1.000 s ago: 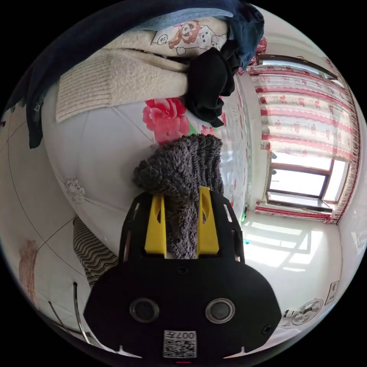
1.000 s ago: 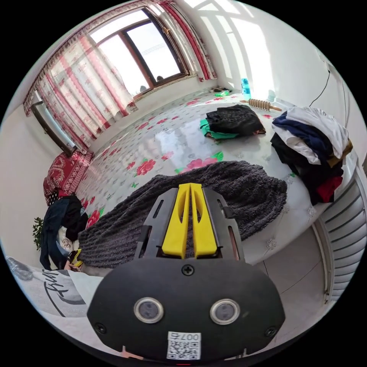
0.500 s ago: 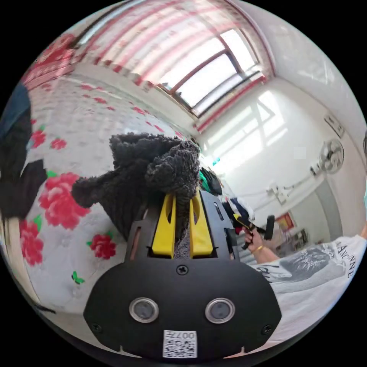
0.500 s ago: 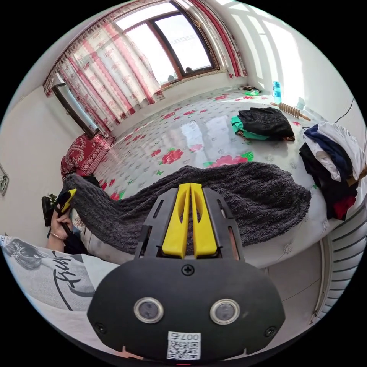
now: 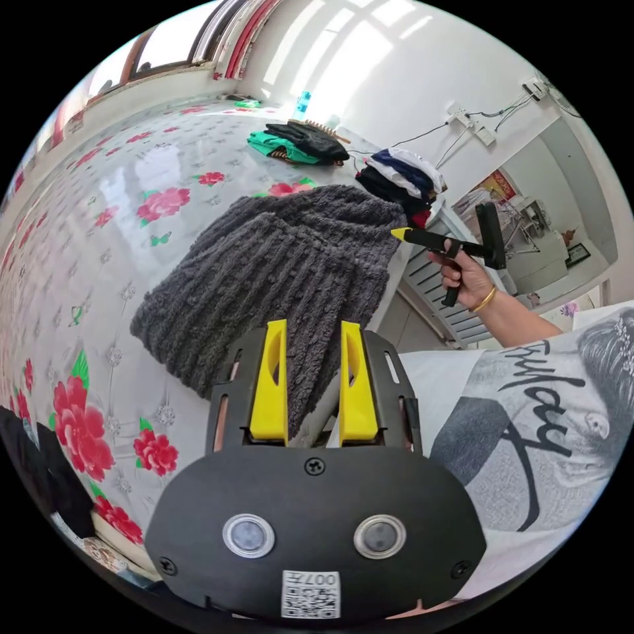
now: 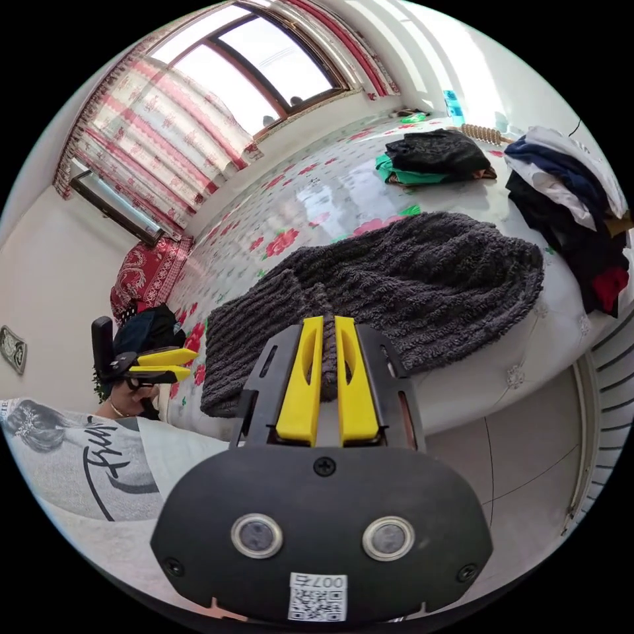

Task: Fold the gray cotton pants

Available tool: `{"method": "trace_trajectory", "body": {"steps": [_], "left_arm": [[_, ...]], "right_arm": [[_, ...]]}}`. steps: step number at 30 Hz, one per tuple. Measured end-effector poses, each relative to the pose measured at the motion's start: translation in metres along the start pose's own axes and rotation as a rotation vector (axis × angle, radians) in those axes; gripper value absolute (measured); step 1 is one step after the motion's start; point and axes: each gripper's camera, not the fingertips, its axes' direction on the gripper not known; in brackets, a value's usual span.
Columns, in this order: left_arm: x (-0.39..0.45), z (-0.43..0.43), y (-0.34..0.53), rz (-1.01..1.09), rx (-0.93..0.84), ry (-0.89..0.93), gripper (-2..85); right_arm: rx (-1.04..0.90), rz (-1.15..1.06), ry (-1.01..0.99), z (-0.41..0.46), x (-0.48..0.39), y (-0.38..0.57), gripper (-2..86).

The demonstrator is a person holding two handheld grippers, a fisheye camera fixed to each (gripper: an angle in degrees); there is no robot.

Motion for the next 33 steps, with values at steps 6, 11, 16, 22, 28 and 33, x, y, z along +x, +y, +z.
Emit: {"method": "trace_trajectory", "body": {"steps": [6, 11, 16, 22, 28, 33], "left_arm": [[0.013, 0.051, -0.009, -0.036, -0.069, -0.027, 12.3], [0.011, 0.07, -0.025, -0.061, -0.087, -0.064, 12.4], [0.009, 0.079, -0.036, -0.066, -0.07, -0.091, 12.2], [0.008, 0.114, -0.046, -0.017, -0.153, -0.046, 11.6], [-0.002, 0.125, -0.059, 0.012, -0.175, -0.047, 10.9], [-0.015, 0.149, -0.06, 0.015, -0.238, -0.036, 10.8]], "right_arm": [[-0.146, -0.121, -0.046, 0.055, -0.019, -0.036, 4.1], [-0.387, -0.253, 0.012, 0.125, -0.045, -0.061, 2.6], [-0.193, -0.36, -0.026, 0.061, -0.073, -0.064, 0.5], [-0.312, -0.257, 0.02, 0.045, -0.037, -0.045, 2.1], [-0.19, -0.101, -0.05, 0.038, -0.013, -0.066, 8.7], [-0.236, -0.095, -0.05, 0.075, -0.016, -0.109, 13.1]]}}
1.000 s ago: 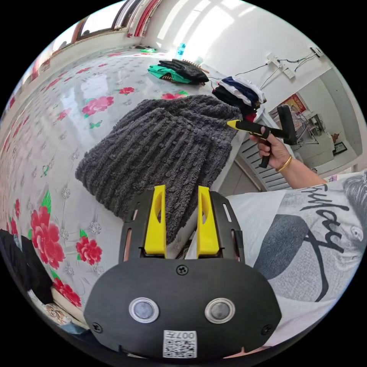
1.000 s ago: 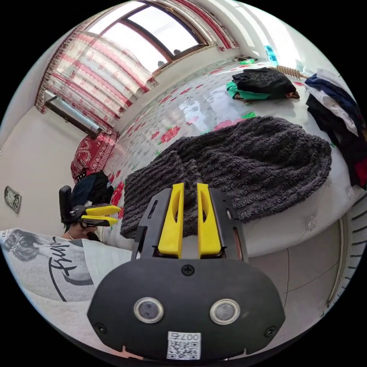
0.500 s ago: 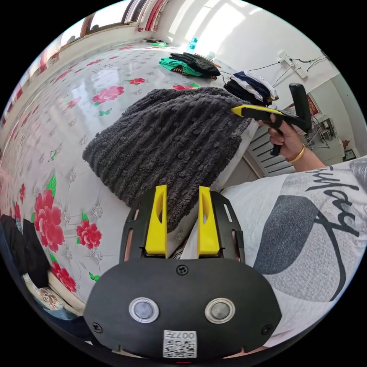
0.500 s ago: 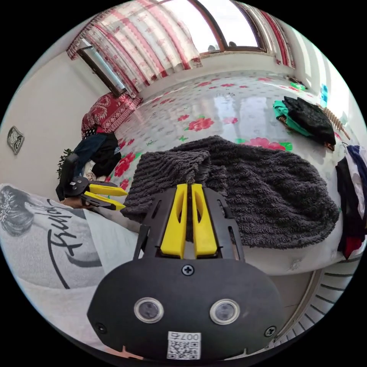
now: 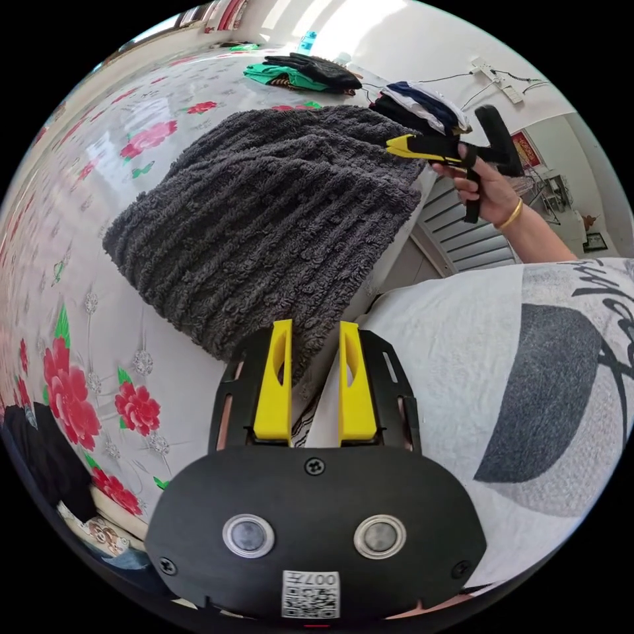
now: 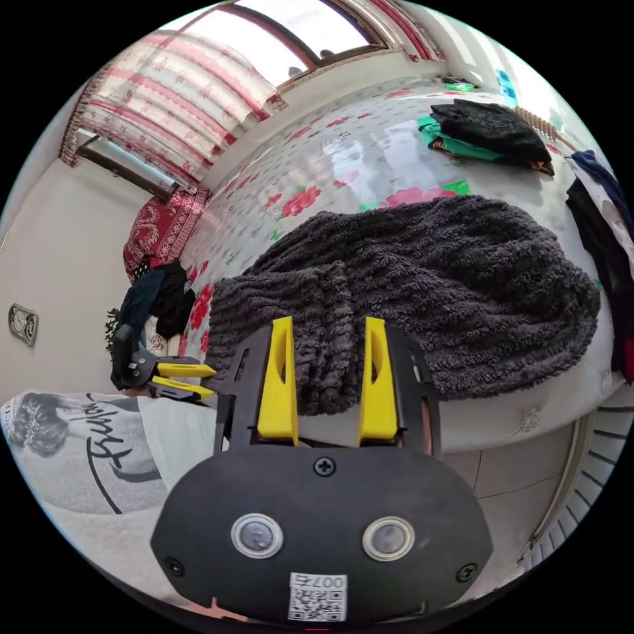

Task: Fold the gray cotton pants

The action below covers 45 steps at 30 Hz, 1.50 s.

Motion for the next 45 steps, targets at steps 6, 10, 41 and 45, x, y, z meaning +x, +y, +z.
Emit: {"method": "trace_trajectory", "body": {"steps": [6, 10, 41, 45], "left_arm": [[-0.008, 0.009, -0.001, 0.022, -0.004, -0.029, 10.5], [-0.01, 0.003, 0.009, 0.019, 0.047, -0.085, 9.9], [-0.074, -0.021, 0.087, -0.207, 0.161, -0.097, 9.8], [-0.072, -0.03, 0.089, -0.195, 0.158, -0.146, 9.7]], "right_arm": [[-0.216, 0.02, 0.11, 0.077, -0.009, -0.053, 17.4], [-0.24, -0.002, 0.209, 0.091, -0.03, -0.07, 17.1], [-0.141, -0.349, 0.225, 0.024, -0.148, -0.135, 7.4], [-0.168, -0.203, 0.232, 0.041, -0.098, -0.132, 8.6]]}}
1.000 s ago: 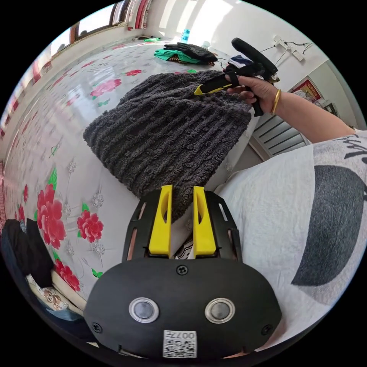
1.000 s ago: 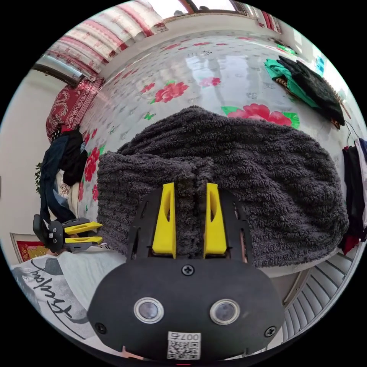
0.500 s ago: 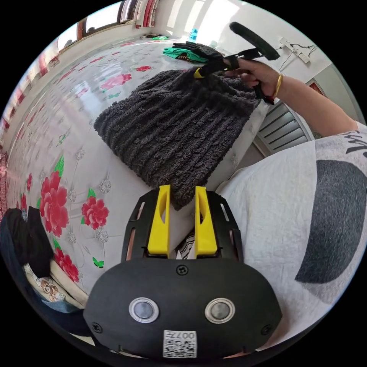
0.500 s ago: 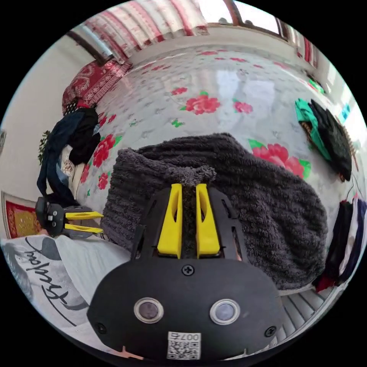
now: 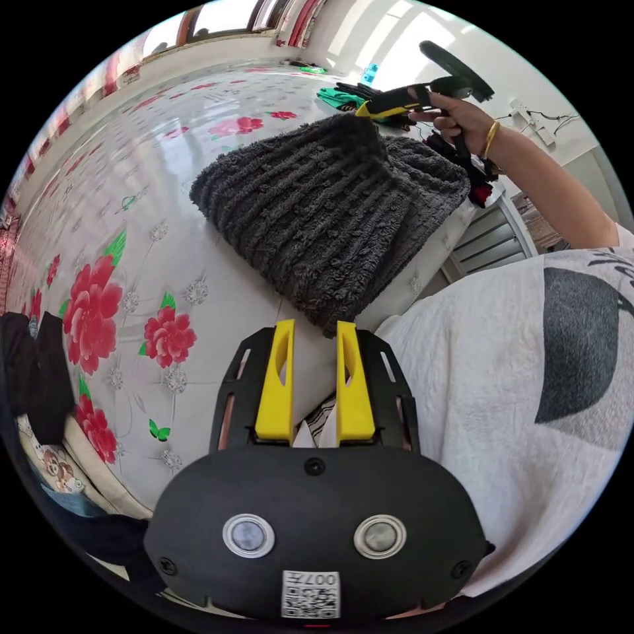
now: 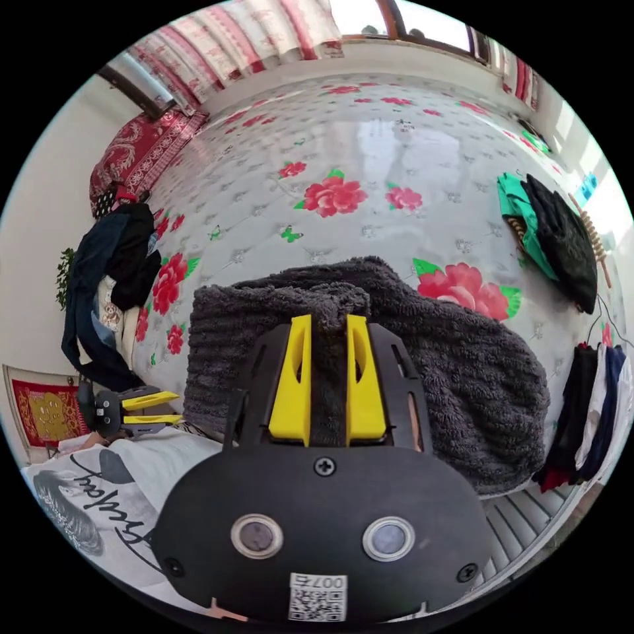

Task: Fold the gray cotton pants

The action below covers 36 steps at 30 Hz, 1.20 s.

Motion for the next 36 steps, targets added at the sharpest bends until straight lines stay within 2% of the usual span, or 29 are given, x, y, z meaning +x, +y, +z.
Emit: {"method": "trace_trajectory", "body": {"steps": [2, 5, 10, 16, 21, 25, 30, 33, 35, 36], "left_arm": [[-0.003, -0.004, 0.002, -0.014, 0.009, -0.003, 9.5], [-0.008, -0.006, 0.005, -0.041, 0.01, 0.017, 9.3], [-0.004, -0.008, 0.0, -0.03, -0.008, 0.026, 9.3], [0.003, -0.012, -0.018, 0.013, -0.035, 0.028, 9.3], [0.008, -0.029, -0.025, 0.024, -0.011, -0.012, 9.2], [0.008, -0.044, -0.024, -0.001, 0.024, -0.034, 8.8], [0.009, -0.04, -0.028, -0.029, -0.003, -0.017, 8.7], [0.016, -0.043, -0.032, -0.017, -0.002, -0.024, 8.7], [0.018, -0.042, -0.034, -0.016, -0.011, -0.023, 8.7], [0.018, -0.041, -0.035, -0.018, -0.02, -0.021, 8.8]], "right_arm": [[0.101, 0.043, -0.038, -0.014, 0.019, 0.025, 9.5], [0.123, 0.088, -0.062, -0.017, 0.046, 0.062, 11.1], [-0.004, 0.114, -0.089, 0.019, 0.08, 0.11, 13.6], [-0.1, -0.011, -0.043, 0.051, 0.08, 0.112, 12.4], [-0.076, -0.029, -0.152, 0.01, 0.078, 0.113, 7.5], [-0.007, 0.035, -0.326, -0.046, 0.095, 0.134, 6.3], [-0.123, 0.251, -0.372, 0.003, 0.145, 0.165, 7.3], [0.012, 0.305, -0.334, -0.006, 0.159, 0.192, 8.7], [0.213, 0.381, -0.22, -0.034, 0.176, 0.223, 10.1], [0.248, 0.419, -0.181, -0.04, 0.183, 0.231, 10.5]]}}
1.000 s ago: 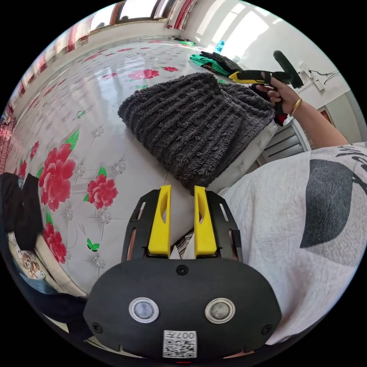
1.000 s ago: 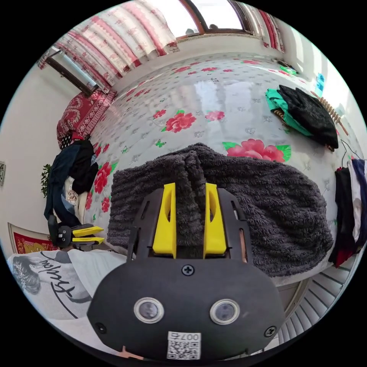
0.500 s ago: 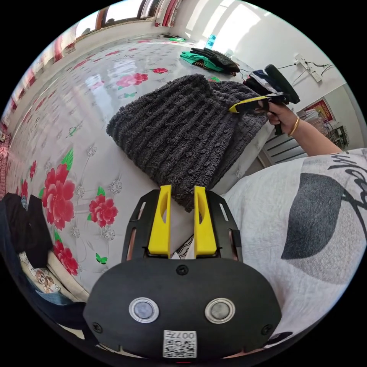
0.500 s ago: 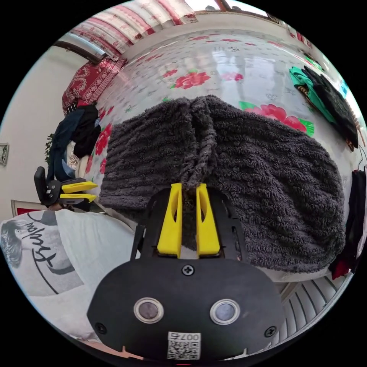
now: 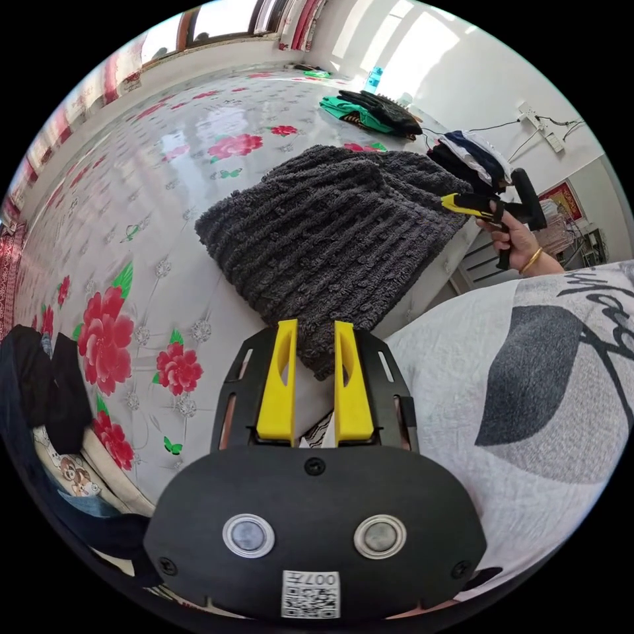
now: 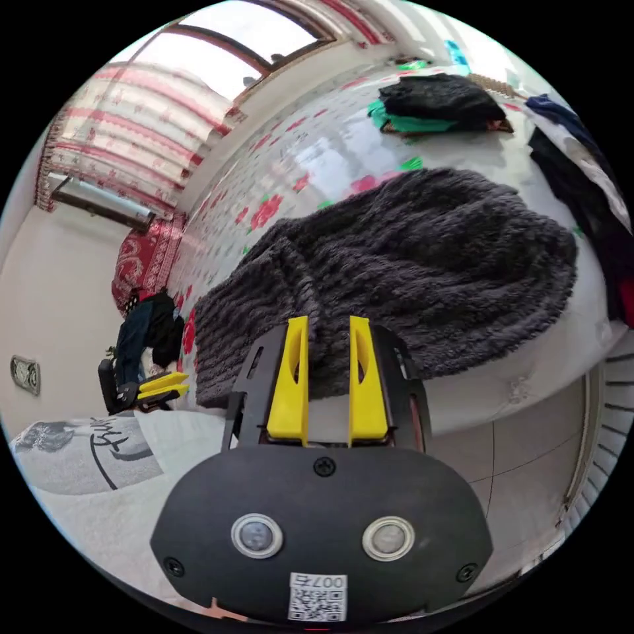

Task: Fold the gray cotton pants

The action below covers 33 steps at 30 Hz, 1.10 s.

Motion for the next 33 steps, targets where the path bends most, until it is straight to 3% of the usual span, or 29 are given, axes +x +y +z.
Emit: {"method": "trace_trajectory", "body": {"steps": [2, 6, 11, 19, 24, 28, 32, 33], "left_arm": [[0.0, 0.0, -0.001, -0.008, -0.005, 0.007, 8.9], [-0.004, -0.006, -0.004, -0.051, 0.01, 0.028, 8.8], [-0.009, -0.01, -0.004, -0.089, 0.002, 0.04, 8.7], [-0.025, -0.022, 0.003, -0.192, 0.026, 0.084, 8.3], [-0.038, -0.033, 0.012, -0.254, 0.05, 0.094, 8.0], [-0.052, -0.039, 0.019, -0.309, 0.07, 0.136, 7.9], [-0.061, -0.05, 0.027, -0.347, 0.115, 0.134, 7.9], [-0.065, -0.054, 0.03, -0.359, 0.13, 0.136, 7.9]], "right_arm": [[0.127, 0.137, 0.134, -0.028, 0.039, 0.007, 12.2], [0.24, 0.372, 0.178, -0.051, 0.1, 0.021, 14.0], [0.243, 0.463, -0.095, -0.027, 0.144, 0.03, 12.9], [0.216, 0.507, -0.219, 0.001, 0.148, 0.012, 3.6], [0.247, 0.218, -0.236, -0.029, 0.07, -0.029, 1.0], [0.139, -0.347, -0.134, -0.04, -0.089, -0.06, 1.2], [0.051, -0.92, 0.039, 0.005, -0.246, -0.001, 2.6], [0.033, -0.976, 0.041, 0.017, -0.261, 0.011, 3.0]]}}
